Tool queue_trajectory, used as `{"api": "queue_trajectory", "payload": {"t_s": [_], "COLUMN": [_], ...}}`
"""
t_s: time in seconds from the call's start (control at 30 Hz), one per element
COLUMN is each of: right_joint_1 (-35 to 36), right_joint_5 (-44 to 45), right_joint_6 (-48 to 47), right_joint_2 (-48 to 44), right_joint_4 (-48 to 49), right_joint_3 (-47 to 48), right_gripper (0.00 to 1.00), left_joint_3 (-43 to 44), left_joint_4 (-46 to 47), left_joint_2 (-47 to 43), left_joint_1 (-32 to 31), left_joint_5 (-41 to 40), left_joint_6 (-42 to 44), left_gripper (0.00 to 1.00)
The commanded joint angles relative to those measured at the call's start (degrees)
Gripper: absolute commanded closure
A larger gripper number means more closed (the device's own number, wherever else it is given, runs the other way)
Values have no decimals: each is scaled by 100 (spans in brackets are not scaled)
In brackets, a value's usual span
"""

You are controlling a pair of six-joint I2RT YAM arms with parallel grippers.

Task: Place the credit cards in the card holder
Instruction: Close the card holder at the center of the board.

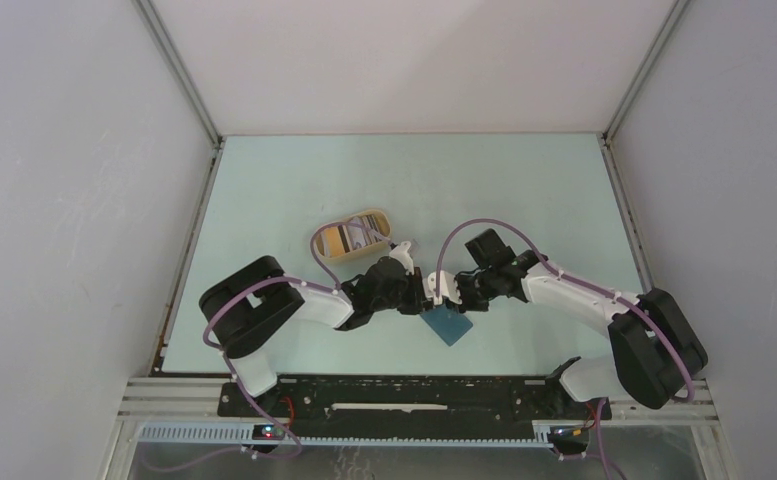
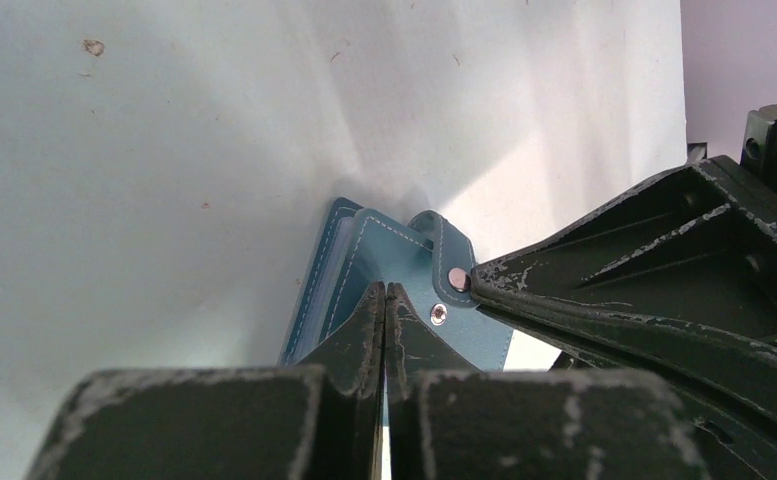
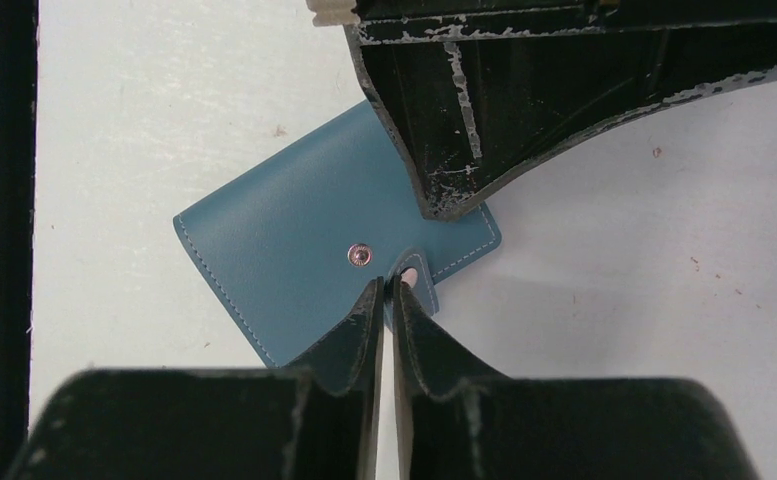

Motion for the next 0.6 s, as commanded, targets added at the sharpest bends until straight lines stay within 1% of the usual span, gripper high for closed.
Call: {"api": "queue_trajectory", "payload": {"t_s": [0.0, 0.07, 0.17, 0.33, 0.57], "right_joint_1": [42, 36, 9, 58, 272], "right_joint_5": [57, 81, 42, -132, 24], "right_joint_6": [59, 52, 47, -28, 71], "right_joint_2": [13, 13, -11, -45, 107], "right_joint_4": [92, 59, 19, -156, -109], "right_joint_3": [-12, -12, -14, -12, -12], "right_gripper": [90, 97, 100, 100, 100], "left_joint_3": [183, 183, 177, 176, 190], "left_joint_4": [-158, -154, -153, -140, -139], "left_joint_2": [133, 133, 132, 133, 149], "left_joint_1": [-56, -57, -56, -65, -82], "left_joint_5": [13, 12, -1, 20, 9], "left_joint_6": [157, 157, 162, 153, 148], "left_gripper": [100, 100, 100, 100, 100]}}
